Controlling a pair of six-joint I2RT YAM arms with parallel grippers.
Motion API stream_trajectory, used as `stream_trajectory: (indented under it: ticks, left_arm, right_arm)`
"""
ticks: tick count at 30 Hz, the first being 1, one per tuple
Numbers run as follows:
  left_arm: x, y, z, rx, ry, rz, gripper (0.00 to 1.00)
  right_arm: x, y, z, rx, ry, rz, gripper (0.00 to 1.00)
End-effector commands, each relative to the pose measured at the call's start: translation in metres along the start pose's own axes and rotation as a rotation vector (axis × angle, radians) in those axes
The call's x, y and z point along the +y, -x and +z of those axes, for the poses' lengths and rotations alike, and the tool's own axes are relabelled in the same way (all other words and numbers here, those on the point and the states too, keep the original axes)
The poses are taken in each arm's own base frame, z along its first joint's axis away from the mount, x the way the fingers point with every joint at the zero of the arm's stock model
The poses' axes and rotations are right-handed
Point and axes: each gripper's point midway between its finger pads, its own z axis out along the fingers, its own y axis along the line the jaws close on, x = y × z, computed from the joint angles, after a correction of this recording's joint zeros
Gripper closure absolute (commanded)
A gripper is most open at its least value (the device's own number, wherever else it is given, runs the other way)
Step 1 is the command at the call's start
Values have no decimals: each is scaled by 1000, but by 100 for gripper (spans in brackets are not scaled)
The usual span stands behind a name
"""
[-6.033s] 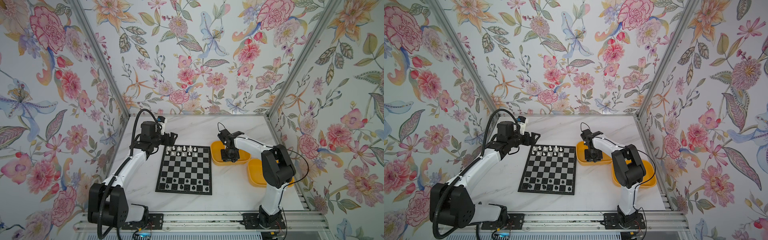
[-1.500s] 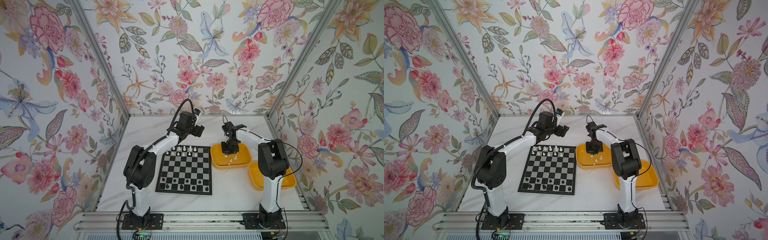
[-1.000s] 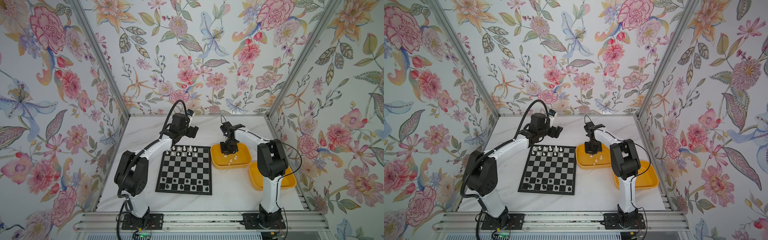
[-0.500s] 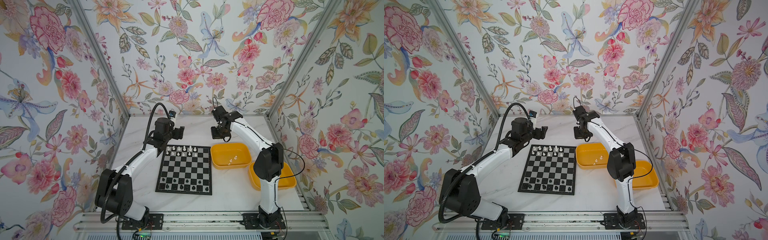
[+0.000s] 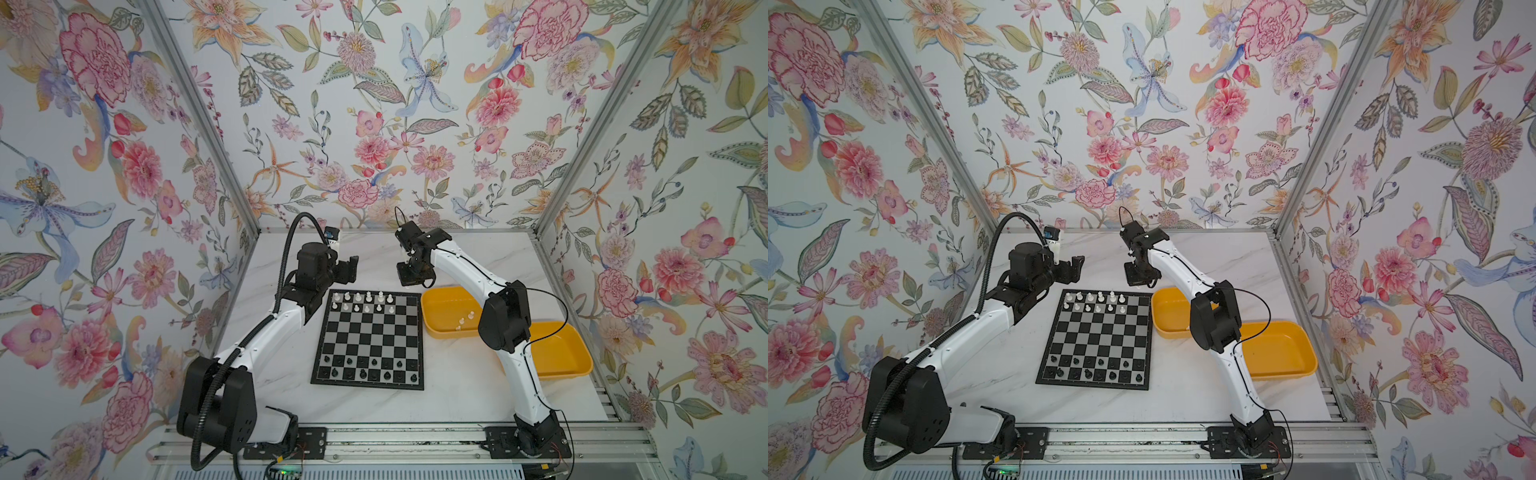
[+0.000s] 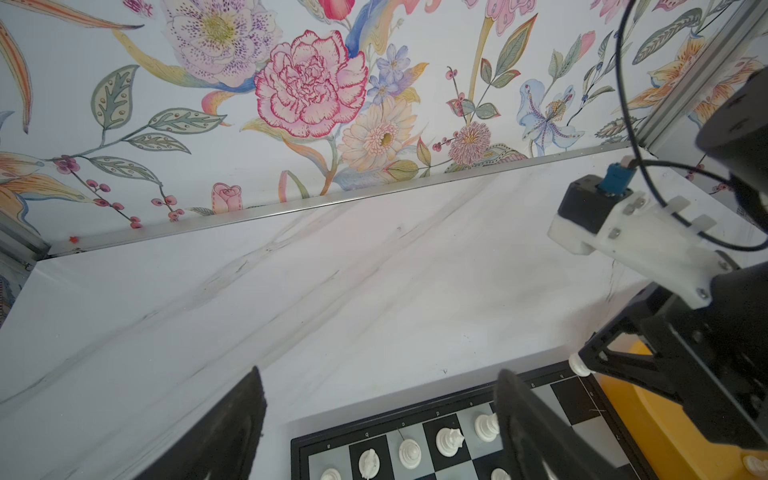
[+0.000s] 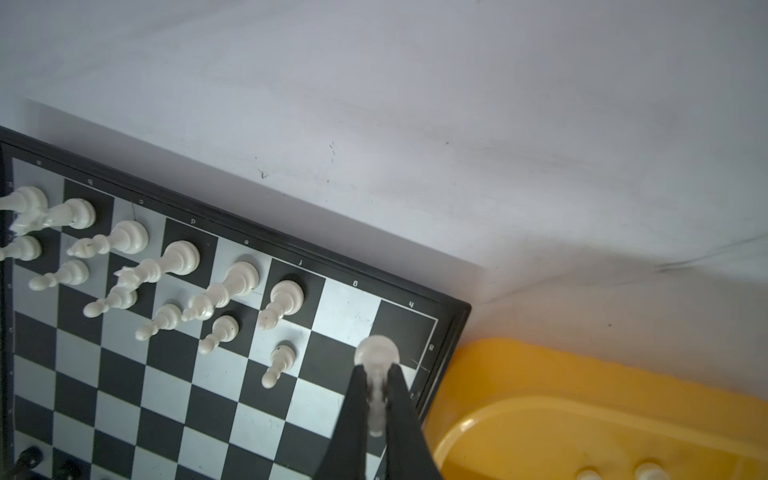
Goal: Set up the chess pieces on the board
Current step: 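Lift the white piece and carry it to the board's far corner, then lower the white piece onto the far row and open the right gripper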
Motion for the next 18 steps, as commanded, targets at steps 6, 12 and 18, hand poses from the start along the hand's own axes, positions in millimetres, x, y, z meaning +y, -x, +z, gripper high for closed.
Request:
stream_trajectory:
  ticks: [6,12,18]
  left_arm:
    - [12,2,-9,-16,31,-21,13]
    - [12,-2,-5,-2,23,-20,13]
    - [13,0,-3,-6,26,-23,12]
  right_arm:
    - [7,-10,14,55,10,-18,95]
    - [8,-16,24,86,19,-18,95]
    - [10,-23,36,121,34,-18,95]
